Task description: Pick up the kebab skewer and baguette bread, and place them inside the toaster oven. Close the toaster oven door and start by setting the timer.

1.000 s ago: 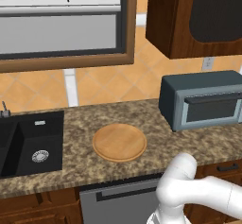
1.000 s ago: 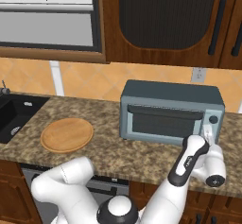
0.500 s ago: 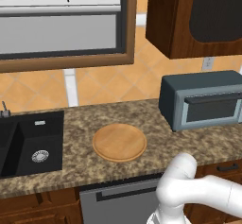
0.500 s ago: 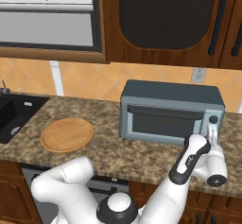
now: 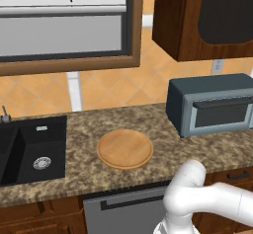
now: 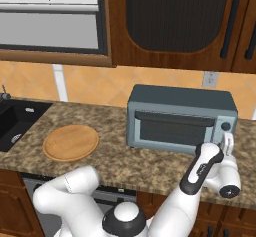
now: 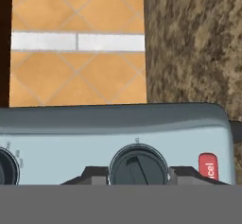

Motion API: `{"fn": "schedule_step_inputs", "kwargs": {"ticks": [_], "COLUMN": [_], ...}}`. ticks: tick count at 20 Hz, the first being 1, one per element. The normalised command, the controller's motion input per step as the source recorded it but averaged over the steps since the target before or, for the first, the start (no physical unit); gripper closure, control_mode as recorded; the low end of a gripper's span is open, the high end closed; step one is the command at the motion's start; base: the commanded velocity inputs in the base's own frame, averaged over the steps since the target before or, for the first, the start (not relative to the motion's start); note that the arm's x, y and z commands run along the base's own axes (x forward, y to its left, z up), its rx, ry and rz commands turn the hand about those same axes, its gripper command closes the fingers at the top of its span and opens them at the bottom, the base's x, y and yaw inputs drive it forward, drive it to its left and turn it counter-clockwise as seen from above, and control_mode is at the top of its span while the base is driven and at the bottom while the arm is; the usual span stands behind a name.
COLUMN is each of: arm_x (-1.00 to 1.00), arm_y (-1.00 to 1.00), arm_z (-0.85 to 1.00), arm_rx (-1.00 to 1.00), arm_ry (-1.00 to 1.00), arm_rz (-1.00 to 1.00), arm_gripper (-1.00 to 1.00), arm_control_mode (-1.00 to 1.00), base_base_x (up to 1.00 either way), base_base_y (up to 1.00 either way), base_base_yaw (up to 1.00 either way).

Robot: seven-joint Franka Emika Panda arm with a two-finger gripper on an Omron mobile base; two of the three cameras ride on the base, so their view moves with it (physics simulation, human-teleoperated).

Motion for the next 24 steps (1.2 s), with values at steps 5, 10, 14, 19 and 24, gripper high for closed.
{"fn": "schedule_step_inputs", "kwargs": {"ticks": [5,10,14,19,24], "arm_x": [0.47,0.61,0.53,0.46,0.46], "arm_y": [0.37,0.28,0.29,0.29,0.10], "arm_z": [0.00,0.00,0.00,0.00,-0.06], "arm_rx": [0.16,0.15,0.17,0.17,0.17], "arm_ry": [0.00,0.00,0.00,0.00,0.00], "arm_rz": [0.00,0.00,-0.03,-0.08,-0.15], "arm_gripper": [1.00,1.00,1.00,1.00,1.00], "arm_control_mode": [-1.00,-1.00,-1.00,-1.00,-1.00], "base_base_x": [0.00,0.00,0.00,0.00,0.00], "base_base_y": [0.00,0.00,0.00,0.00,0.00], "base_base_yaw": [0.00,0.00,0.00,0.00,0.00]}}
